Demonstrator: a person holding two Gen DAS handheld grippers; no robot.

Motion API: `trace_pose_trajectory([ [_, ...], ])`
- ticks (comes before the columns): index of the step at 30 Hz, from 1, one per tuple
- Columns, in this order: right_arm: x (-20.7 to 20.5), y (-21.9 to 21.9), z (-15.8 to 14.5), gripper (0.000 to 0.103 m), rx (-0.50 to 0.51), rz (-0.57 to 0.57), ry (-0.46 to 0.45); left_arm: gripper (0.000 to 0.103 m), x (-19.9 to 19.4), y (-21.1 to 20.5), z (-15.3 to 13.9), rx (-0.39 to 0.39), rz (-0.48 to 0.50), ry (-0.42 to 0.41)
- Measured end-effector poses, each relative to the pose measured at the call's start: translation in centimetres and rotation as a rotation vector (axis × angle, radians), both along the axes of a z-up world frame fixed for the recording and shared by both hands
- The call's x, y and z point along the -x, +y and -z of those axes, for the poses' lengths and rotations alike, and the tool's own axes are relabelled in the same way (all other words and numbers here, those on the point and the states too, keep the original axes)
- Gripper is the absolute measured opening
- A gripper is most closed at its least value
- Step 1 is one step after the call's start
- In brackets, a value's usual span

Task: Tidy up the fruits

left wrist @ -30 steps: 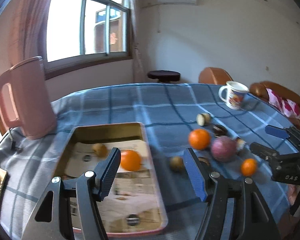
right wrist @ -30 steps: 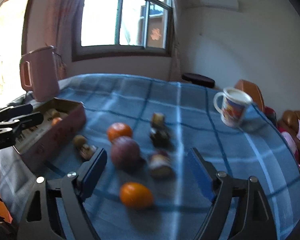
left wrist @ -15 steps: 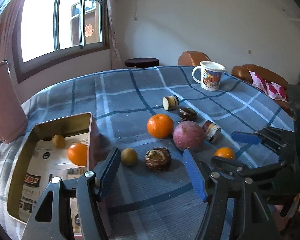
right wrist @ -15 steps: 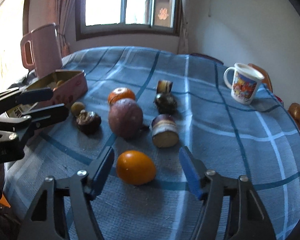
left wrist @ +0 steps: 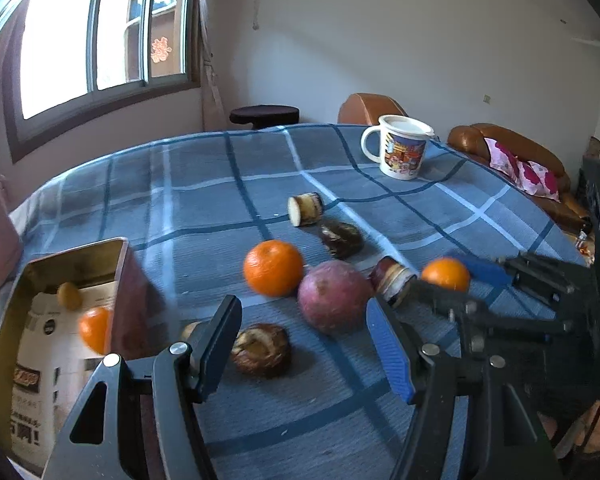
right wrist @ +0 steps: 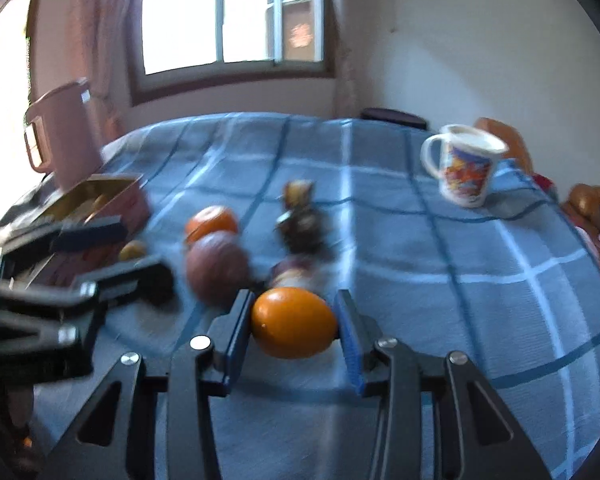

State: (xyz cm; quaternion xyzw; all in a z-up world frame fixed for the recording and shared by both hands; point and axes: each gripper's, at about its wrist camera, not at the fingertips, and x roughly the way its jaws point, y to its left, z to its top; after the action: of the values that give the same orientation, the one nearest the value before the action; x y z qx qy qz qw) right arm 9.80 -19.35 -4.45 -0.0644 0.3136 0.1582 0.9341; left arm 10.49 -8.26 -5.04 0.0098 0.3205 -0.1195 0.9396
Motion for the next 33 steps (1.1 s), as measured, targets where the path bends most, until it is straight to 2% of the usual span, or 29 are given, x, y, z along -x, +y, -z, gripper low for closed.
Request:
trace_pose_trajectory([
  [5, -1.4, -1.2, -0.9, 0.044, -0.010, 0.080, -0.024, 0.066, -1.7, -1.0, 0.9, 0.031, 0.023, 0.066],
  [7, -2.0, -1.3, -1.0, 0.044, -0.017, 0.091, -0.022, 0.058, -2.2, -1.3, 1.2, 0.033, 0.024, 0.079],
  [13, -2.5, -1.1, -0.9, 0.044, -0.018, 0.107, -0.024, 0.053, -3.6, -2.2, 1.8, 0.030, 0.021, 0.106],
  [17, -2.8, -1.5, -0.8, 0.044, -0.043, 0.102, -0.005, 0.053, -3.9, -2.2, 1.9, 0.032, 0.014, 0.112],
  [24, -2.4, -1.6, -1.0, 0.044, -0.045, 0.108, -0.042, 0.053, -3.9, -1.9, 1.9, 0.061, 0.037, 0.115],
  [33, -1.8, -2.1, -1.5, 0.044, -0.081, 0.104, -0.069, 0.053, -2.8, -1.4, 1.0, 0.072, 0.017, 0.053],
])
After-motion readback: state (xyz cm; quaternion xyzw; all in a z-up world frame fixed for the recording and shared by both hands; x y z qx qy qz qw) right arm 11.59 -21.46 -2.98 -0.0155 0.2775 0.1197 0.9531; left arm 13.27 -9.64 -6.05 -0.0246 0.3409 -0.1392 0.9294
